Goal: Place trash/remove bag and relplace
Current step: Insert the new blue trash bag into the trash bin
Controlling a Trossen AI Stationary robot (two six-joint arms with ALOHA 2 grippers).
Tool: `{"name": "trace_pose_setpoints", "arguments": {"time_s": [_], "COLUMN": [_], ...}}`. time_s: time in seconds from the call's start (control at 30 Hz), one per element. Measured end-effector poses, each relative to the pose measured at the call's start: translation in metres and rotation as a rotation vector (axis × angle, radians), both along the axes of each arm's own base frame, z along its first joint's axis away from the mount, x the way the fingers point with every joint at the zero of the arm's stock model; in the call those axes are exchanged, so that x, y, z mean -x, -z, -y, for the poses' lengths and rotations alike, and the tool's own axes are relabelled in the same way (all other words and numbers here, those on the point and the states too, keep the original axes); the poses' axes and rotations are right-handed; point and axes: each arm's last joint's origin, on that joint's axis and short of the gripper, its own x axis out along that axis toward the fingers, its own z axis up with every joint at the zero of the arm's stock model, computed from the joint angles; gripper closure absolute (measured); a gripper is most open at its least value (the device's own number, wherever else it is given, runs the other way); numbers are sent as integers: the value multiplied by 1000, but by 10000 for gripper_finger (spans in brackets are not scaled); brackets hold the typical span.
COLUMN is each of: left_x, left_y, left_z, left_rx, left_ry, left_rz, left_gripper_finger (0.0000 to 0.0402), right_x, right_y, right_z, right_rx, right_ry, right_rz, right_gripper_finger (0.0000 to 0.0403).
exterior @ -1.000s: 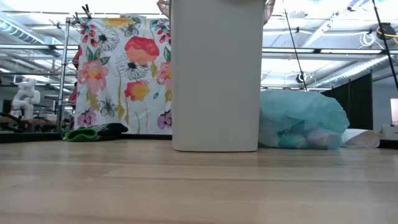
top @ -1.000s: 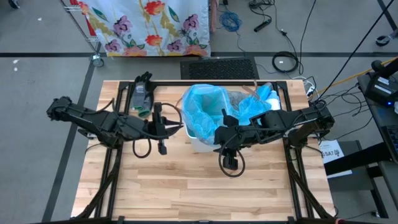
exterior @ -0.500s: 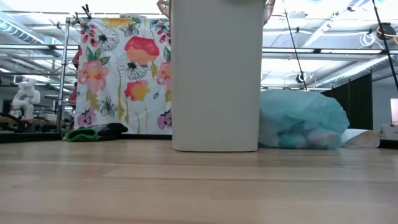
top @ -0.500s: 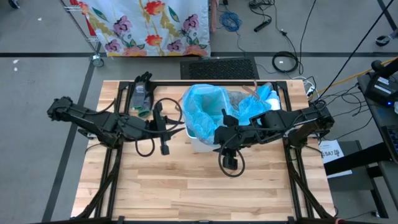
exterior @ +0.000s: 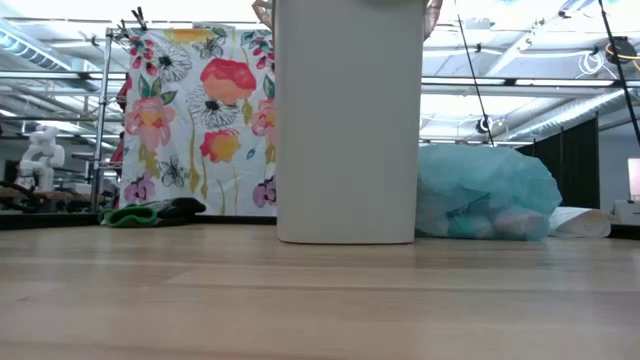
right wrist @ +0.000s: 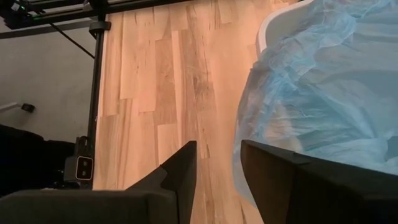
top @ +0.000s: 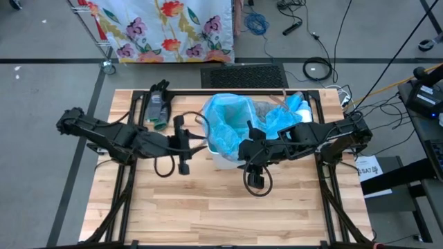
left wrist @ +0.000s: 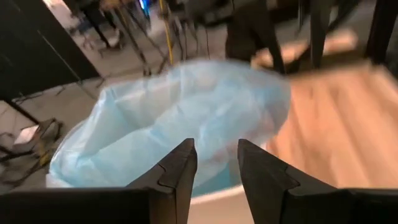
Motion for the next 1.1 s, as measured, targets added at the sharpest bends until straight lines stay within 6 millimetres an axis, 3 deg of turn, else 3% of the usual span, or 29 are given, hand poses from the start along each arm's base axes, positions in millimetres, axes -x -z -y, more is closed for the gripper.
{"name": "trace_pose_setpoints", "arguments": {"time_s": [0.23,0.43,0.67,0.77,0.93,1.1], "left_x": [-25,-44,-52,-52,-52,-50], "left_y": [-1,6,12,12,12,12], "left_z": [8,12,10,10,10,17], "left_rx": [-200,-339,-466,-461,-453,-409], "left_ry": [21,-9,-72,-75,-76,-80], "left_rz": [-268,-330,-377,-375,-370,-346], "left_gripper_finger": [277,277,278,303,390,398], "right_x": [0,0,0,0,0,0], "right_y": [0,0,0,0,0,-1], "right_z": [0,0,0,0,0,1], "right_rx": [0,-3,-3,-3,-3,-37], "right_ry": [0,3,4,3,3,43], "right_rz": [0,0,1,1,1,0], "right_gripper_finger": [284,284,284,284,284,284]}}
